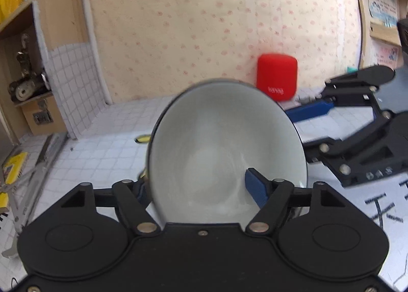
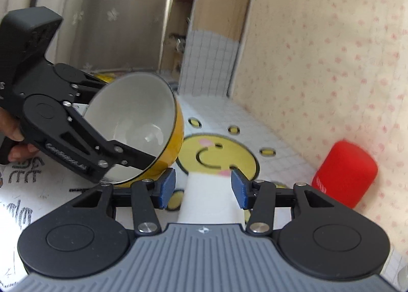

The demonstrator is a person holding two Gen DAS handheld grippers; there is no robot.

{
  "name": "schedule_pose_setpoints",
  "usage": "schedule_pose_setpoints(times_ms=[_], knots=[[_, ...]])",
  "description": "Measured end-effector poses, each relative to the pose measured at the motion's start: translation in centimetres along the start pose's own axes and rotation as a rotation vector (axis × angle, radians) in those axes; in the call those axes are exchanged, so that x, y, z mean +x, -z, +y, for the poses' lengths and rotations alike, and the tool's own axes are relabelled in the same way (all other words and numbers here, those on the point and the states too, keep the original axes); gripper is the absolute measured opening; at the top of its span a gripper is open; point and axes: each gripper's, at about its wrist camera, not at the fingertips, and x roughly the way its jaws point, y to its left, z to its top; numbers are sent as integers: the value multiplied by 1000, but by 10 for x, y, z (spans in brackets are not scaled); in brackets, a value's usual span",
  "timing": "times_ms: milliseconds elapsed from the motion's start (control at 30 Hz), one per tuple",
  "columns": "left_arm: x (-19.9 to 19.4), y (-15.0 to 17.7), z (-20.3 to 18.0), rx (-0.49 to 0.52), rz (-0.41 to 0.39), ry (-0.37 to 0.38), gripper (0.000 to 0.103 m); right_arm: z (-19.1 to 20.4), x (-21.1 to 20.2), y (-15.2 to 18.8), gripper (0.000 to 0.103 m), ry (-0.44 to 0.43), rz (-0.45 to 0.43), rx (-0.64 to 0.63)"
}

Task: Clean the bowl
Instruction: 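Pull the white sponge away from the bowl with the right gripper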

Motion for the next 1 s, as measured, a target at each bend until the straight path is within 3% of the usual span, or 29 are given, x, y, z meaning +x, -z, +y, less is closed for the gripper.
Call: schedule_pose_setpoints(times_ms=[67,200,367,433,500,633,733,933,1000], knots=[[1,0,1,-11,7,15,67,-2,1,2,53,24,27,7],[1,1,2,-20,9,16,67,-6,-4,7,76,28,69,13],[1,1,1,4,4,11,67,-6,-5,13,75,16,95,7],[-1,2,2,26,-3,2,67,-5,-6,13,57,32,87,-11],[-2,3,2,48,-10,-6,67,-7,-6,12,53,43,78,0],[-5,5,1,77,-23,-18,67,-7,-10,10,53,46,52,-10],[-6,5,2,61,-15,-10,67,-15,-9,9,53,33,45,54],[-6,5,1,49,-13,-10,67,-6,1,9,60,57,78,2],[-6,5,1,47,-14,-11,67,-6,0,9,78,64,82,12]])
